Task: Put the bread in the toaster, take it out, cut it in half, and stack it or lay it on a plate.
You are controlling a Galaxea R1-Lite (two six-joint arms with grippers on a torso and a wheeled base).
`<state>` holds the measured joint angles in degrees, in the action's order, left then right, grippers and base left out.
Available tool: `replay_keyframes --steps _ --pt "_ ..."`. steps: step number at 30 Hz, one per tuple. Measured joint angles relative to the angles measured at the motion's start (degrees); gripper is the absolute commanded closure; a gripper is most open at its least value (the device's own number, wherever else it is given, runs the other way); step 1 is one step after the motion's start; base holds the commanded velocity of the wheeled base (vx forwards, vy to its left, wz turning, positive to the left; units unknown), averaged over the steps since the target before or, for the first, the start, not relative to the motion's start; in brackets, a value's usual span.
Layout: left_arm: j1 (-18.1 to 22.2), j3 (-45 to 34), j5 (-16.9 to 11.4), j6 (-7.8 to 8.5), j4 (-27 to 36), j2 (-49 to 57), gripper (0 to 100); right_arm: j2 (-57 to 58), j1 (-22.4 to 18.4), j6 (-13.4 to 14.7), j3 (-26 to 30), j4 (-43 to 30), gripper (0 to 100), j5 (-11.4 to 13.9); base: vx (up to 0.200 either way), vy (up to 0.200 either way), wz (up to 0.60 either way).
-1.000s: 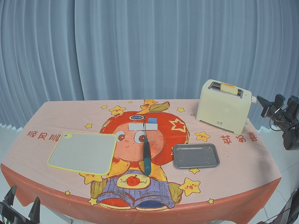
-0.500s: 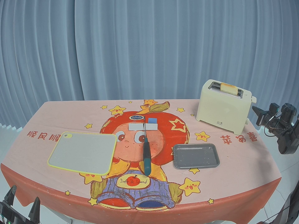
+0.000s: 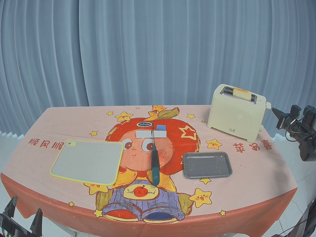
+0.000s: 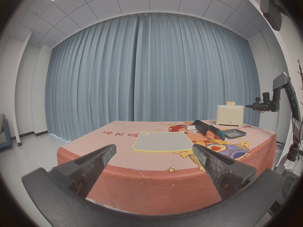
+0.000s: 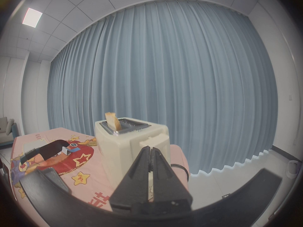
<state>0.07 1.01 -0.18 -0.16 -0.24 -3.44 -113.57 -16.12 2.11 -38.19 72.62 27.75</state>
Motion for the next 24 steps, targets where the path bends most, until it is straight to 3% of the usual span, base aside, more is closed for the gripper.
replay_keyframes --steps 7,14,24 --pt "0.0 0.0 0.0 0.0 0.0 0.0 0 3.84 0.22 0.76 -1.5 0.78 100 -0.24 0.0 0.0 0.0" --pt "0.0 0.0 0.02 0.0 0.0 0.0 0 -2.01 0.39 1.12 -6.05 4.1 100 -2.11 0.0 0.0 0.0" --pt "0.0 0.0 0.02 0.0 0.02 0.0 0 -8.34 0.88 1.41 -8.46 5.06 100 -2.07 0.0 0.0 0.0"
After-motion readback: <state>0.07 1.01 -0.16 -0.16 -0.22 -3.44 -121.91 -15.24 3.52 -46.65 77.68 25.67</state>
